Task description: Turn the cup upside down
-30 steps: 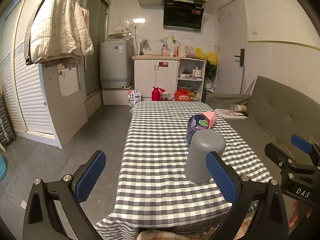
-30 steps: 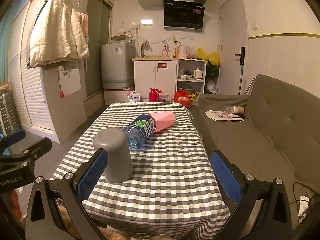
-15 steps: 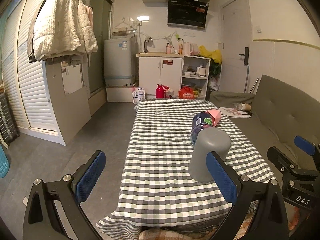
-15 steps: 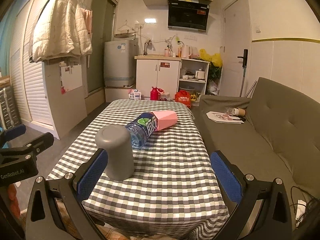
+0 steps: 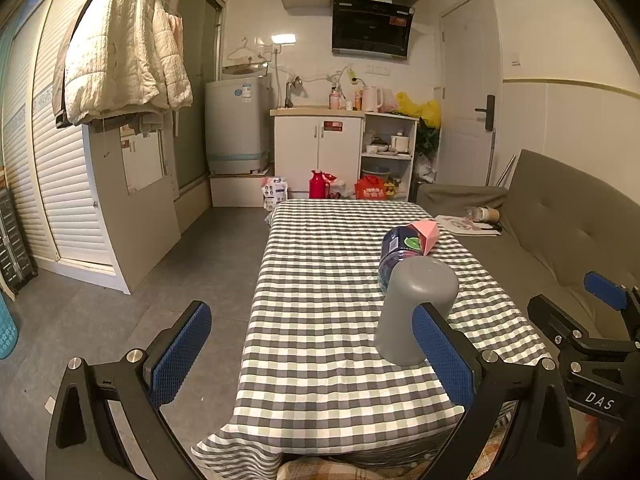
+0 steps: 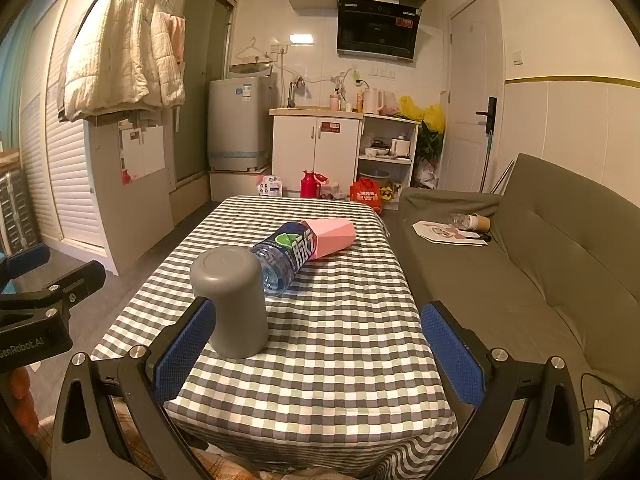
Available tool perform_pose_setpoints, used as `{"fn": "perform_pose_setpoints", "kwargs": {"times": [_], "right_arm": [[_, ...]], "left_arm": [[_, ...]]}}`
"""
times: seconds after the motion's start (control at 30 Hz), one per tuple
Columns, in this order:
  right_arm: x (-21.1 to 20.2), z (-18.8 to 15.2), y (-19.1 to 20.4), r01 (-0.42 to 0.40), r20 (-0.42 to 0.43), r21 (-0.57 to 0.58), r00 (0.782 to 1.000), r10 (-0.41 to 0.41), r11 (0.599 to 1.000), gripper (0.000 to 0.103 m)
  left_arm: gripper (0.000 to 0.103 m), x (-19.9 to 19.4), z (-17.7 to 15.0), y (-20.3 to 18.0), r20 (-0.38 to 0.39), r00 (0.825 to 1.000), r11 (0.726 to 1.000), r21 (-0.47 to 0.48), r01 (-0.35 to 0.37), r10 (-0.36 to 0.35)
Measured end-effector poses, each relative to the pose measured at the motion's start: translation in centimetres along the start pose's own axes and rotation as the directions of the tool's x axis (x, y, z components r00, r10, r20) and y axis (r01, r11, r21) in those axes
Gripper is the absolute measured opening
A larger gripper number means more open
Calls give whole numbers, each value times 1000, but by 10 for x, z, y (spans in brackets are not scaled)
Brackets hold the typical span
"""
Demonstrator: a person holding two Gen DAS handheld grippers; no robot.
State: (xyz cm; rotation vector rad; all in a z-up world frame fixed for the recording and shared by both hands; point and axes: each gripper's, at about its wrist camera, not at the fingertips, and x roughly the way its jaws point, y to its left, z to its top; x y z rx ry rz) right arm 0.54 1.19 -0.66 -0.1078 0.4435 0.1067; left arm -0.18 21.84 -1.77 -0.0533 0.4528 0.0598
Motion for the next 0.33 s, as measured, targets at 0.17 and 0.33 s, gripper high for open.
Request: {"fn": "perform_pose_setpoints", "kwargs": {"times": [0.17,0.33], "right_arm": [[0,0,1,2,-1,-9,1000,-2,1000,103],[-1,-1,1,3,-4,-6,1000,-3,1000,103]], "left_arm": [[103,0,0,1,2,1000,1000,-2,2,-2],[103,-1,1,1,7,1000,1000,-6,5,-5]]}}
